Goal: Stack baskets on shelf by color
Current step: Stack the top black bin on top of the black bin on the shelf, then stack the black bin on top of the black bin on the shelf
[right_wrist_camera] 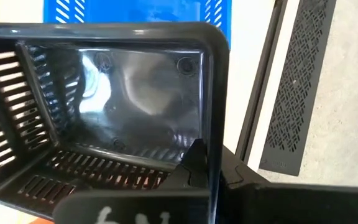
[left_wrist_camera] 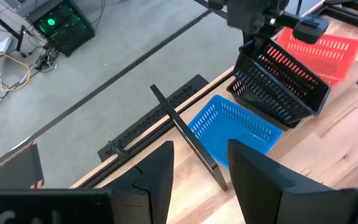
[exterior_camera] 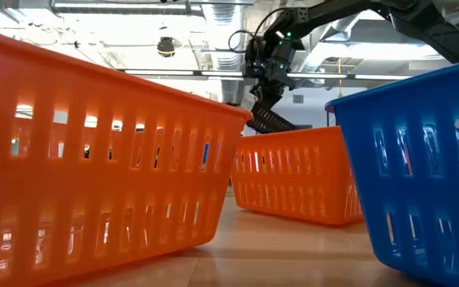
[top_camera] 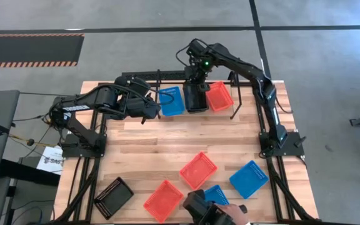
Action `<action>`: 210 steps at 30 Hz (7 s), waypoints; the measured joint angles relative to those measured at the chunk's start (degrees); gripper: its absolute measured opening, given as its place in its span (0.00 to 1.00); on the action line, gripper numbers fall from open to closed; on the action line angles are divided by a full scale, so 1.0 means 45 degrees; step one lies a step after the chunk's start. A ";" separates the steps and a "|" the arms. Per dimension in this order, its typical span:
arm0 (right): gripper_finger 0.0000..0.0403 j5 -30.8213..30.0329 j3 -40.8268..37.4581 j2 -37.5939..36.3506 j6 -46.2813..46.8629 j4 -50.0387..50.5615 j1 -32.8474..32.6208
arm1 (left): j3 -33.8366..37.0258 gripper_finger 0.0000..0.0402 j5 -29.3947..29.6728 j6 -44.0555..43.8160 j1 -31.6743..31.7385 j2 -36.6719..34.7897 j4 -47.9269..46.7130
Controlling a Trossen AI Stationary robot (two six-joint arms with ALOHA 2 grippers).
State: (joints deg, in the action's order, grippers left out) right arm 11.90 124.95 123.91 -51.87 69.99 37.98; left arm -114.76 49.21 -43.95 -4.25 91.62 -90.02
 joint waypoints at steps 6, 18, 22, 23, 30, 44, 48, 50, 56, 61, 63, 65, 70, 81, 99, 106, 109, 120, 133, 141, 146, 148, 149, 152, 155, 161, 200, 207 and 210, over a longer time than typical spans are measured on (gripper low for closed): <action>0.01 -0.0567 -0.0027 0.0758 0.0091 0.0424 -0.0026 | 0.0000 0.35 -0.0239 0.0074 0.0000 0.0003 0.0000; 0.02 -0.1245 -0.0015 0.1056 0.0451 0.0106 -0.0017 | 0.0000 0.35 -0.0336 0.0152 0.0000 0.0003 0.0000; 0.07 -0.1443 -0.0015 0.1056 0.0655 0.0026 -0.0045 | 0.0000 0.35 -0.0338 0.0152 0.0000 0.0003 0.0000; 0.08 -0.1478 -0.0015 0.1056 0.0655 -0.0014 -0.0081 | 0.0000 0.35 -0.0340 0.0149 0.0000 0.0003 0.0000; 0.16 -0.2758 -0.0009 0.0942 0.0946 -0.0860 -0.0548 | 0.0000 0.35 -0.0340 0.0147 0.0000 0.0003 0.0000; 0.17 -0.4574 0.0780 -0.0658 0.1415 -0.0375 -0.1738 | 0.0000 0.35 -0.0465 0.0147 0.0000 0.0003 0.0001; 0.15 -0.5528 0.0970 -0.1522 0.2687 0.0663 -0.2387 | 0.0000 0.35 -0.0471 0.0147 0.0000 0.0003 0.0000; 0.13 -0.5722 0.1083 -0.2053 0.3677 0.1474 -0.2746 | 0.0000 0.35 -0.0613 0.0138 0.0000 0.0003 0.0000; 0.08 -0.5702 0.1103 -0.3995 0.6365 0.3892 -0.3618 | 0.0982 0.35 -0.2112 0.0467 0.0000 -0.0019 0.0005; 0.05 -0.5682 0.1103 -0.5563 0.8297 0.4434 -0.4159 | 0.3112 0.35 -0.4083 0.0887 -0.0029 -0.0055 0.0012; 0.04 -0.5674 0.1103 -0.6131 0.8760 0.4433 -0.4372 | 0.4127 0.35 -0.4869 0.0584 -0.0166 -0.0050 0.0000; 0.03 -0.5659 0.1103 -0.6597 0.9190 0.4435 -0.4538 | 0.5182 0.35 -0.5664 0.0018 -0.0424 -0.0074 0.0005; 0.04 -0.5620 0.1103 -0.7297 0.9949 0.4382 -0.4887 | 0.7614 0.31 -0.7374 -0.2340 -0.1475 -0.0556 -0.0001; 0.04 -0.5589 0.1084 -0.6727 0.8844 0.3706 -0.4884 | 1.1468 0.22 -0.8905 -1.0544 -0.5184 -0.3127 0.2892; 0.05 -0.3983 0.1084 -0.4424 0.7600 0.3248 -0.4886 | 1.3017 0.28 -1.1507 -1.5459 -0.9093 -0.3446 0.6987; 0.05 -0.3891 0.1088 -0.4374 0.7401 0.2950 -0.4917 | 1.3012 0.38 -1.3037 -1.4630 -0.9728 -0.2701 0.7211; 0.04 -0.3891 0.1088 -0.4374 0.7401 0.2960 -0.4933 | 1.3012 0.41 -1.3746 -1.4344 -0.9910 -0.2032 0.7030; 0.05 -0.3862 0.1088 -0.4379 0.7406 0.3019 -0.5007 | 1.3012 0.43 -1.4084 -1.3112 -0.9915 0.0343 0.7623; 0.04 -0.3590 0.1088 -0.4379 0.7411 0.3106 -0.5018 | 1.2578 0.43 -1.4871 -1.1979 -0.8418 0.0785 0.7346; 0.04 -0.3590 0.1088 -0.4379 0.7397 0.3106 -0.5018 | 1.1461 0.43 -1.4707 -1.1153 -0.7583 0.0785 0.3833; 0.05 -0.3590 0.1088 -0.4379 0.7227 0.3110 -0.5018 | 1.0627 0.43 -1.3521 -1.1098 -0.7580 0.0525 0.2395; 0.05 -0.3590 0.1088 -0.4379 0.7149 0.3106 -0.5018 | 1.0655 0.43 -1.2950 -1.1251 -0.7671 0.0197 0.3011; 0.04 -0.3590 0.1088 -0.4379 0.7125 0.3110 -0.5018 | 1.0722 0.43 -1.2677 -1.1417 -0.7735 0.0058 0.3372; 0.04 -0.3593 0.1088 -0.4379 0.7082 0.3106 -0.5018 | 1.0928 0.42 -1.2609 -1.2027 -0.7976 -0.0065 0.3384; 0.04 -0.3595 0.1088 -0.4379 0.7077 0.3106 -0.5018 | 1.1198 0.42 -1.3262 -1.2372 -0.8378 -0.0065 0.3434; 0.05 -0.3595 0.1088 -0.4379 0.7081 0.3104 -0.5018 | 1.1364 0.42 -1.3857 -1.3582 -0.9148 -0.0060 0.4063; 0.04 -0.3182 0.1083 -0.4379 0.7178 0.3091 -0.5018 | 1.5395 0.36 -1.3628 -1.7786 -1.0393 -0.0070 1.1633; 0.05 -0.3167 0.1085 -0.4379 0.7183 0.3094 -0.5018 | 1.5703 0.28 -1.3682 -1.8631 -1.0198 -0.0118 1.2059; 0.04 -0.3167 0.1083 -0.4379 0.7209 0.3092 -0.5018 | 1.5713 0.27 -1.3587 -1.8701 -1.0102 -0.0113 1.1938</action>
State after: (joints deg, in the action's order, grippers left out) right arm -2.35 129.82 104.20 -19.43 83.90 15.40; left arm -44.05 -11.93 -128.11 -49.71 91.11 -36.30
